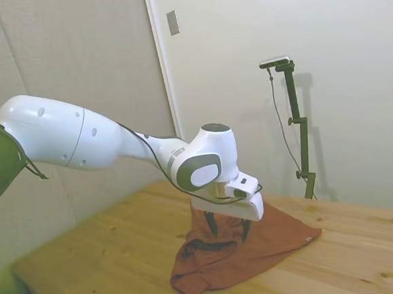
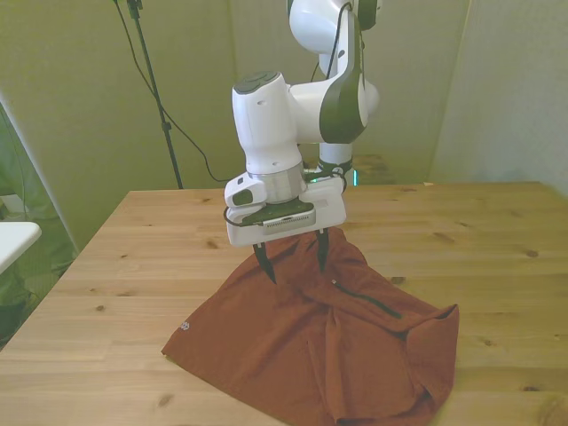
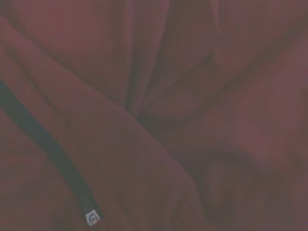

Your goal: Unfold the shorts

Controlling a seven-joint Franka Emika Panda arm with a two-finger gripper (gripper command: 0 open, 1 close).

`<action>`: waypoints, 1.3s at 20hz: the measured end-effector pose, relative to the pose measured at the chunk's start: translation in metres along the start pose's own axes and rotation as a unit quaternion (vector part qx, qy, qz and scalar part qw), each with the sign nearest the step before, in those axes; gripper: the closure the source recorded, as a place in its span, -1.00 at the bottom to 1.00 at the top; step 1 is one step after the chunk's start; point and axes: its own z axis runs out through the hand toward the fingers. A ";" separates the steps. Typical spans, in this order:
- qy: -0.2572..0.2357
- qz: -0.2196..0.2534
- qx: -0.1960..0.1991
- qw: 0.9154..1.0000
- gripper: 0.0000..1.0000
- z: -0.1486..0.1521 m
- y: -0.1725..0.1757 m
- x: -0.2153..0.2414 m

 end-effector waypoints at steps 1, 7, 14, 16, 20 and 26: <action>-0.002 -0.001 -0.001 1.000 1.00 0.003 -0.001 0.000; -0.012 -0.007 -0.002 1.000 1.00 0.015 -0.008 -0.004; -0.019 -0.008 -0.003 1.000 1.00 0.015 -0.010 -0.005; -0.022 -0.008 -0.004 1.000 1.00 0.015 -0.011 -0.005; -0.031 -0.008 -0.006 0.999 1.00 0.015 -0.013 -0.003; -0.038 -0.007 -0.006 0.999 1.00 0.011 -0.014 -0.003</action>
